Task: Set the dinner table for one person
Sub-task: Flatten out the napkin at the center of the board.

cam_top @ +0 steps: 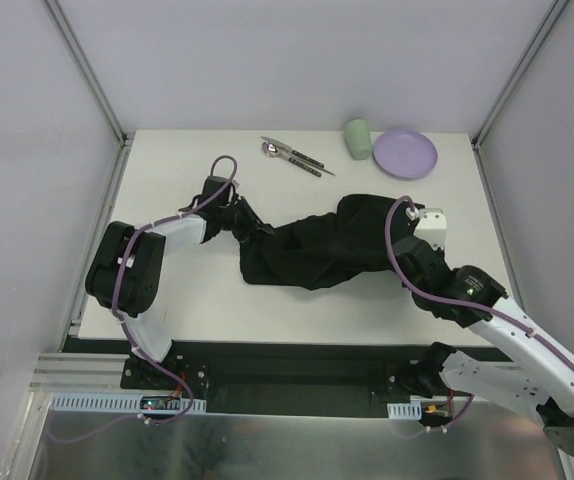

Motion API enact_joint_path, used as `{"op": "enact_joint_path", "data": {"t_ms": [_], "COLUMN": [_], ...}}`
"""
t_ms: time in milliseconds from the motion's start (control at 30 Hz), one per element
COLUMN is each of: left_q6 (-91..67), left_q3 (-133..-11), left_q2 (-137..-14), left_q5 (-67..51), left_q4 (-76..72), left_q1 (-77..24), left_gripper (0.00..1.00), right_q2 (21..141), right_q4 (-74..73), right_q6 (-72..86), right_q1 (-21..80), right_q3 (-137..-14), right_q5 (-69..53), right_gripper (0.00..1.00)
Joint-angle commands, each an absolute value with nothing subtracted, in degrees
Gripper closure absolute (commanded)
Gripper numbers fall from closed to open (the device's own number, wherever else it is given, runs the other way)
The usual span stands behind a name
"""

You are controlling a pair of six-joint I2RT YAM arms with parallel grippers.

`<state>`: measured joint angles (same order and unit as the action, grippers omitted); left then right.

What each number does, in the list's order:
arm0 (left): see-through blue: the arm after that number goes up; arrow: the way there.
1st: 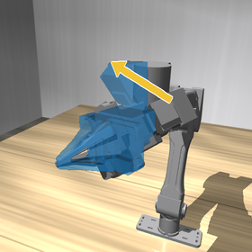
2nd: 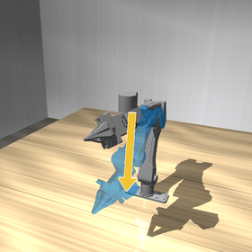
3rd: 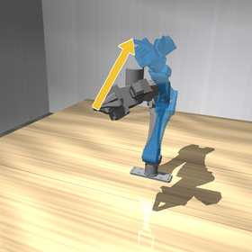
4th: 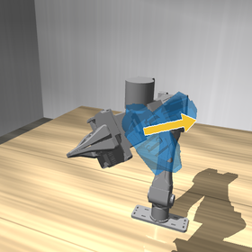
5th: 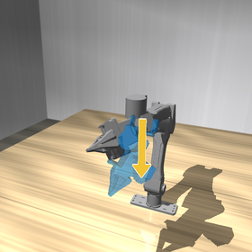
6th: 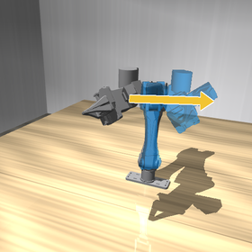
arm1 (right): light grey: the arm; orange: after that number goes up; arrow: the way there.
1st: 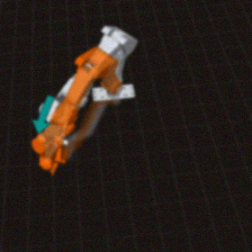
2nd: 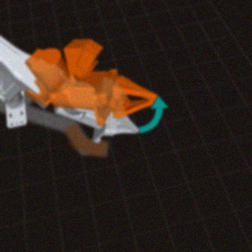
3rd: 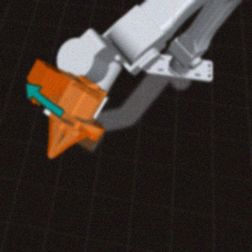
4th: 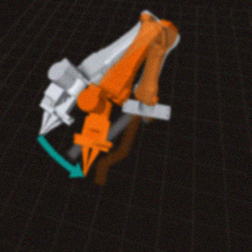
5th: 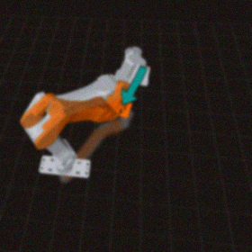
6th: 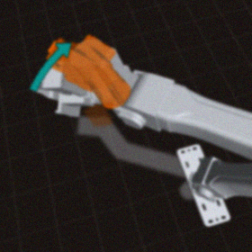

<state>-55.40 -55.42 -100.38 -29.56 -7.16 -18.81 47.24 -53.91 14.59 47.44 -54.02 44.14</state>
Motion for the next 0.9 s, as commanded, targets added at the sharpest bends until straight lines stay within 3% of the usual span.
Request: {"op": "enact_joint_path", "data": {"t_ms": [0,367,867], "left_q6": [-50.0,-36.0,-28.7], "left_q3": [-55.3,-65.7,-77.5], "left_q2": [-92.0,-70.9,-59.5], "left_q5": [-27.6,-14.1,-5.0], "left_q4": [-3.4,19.9,33.7], "left_q1": [-19.3,-18.7,-18.7], "left_gripper": [1.0,1.0,1.0], "right_q2": [46.2,46.8,51.9], "right_q4": [-54.8,-54.8,-49.5], "right_q6": [15.3,13.7,-3.2], "right_q1": [47.3,47.3,47.3], "right_q3": [-55.0,-58.5,-78.2], "right_q5": [46.8,49.7,52.4], "right_gripper": [0.99,0.99,0.99]}}
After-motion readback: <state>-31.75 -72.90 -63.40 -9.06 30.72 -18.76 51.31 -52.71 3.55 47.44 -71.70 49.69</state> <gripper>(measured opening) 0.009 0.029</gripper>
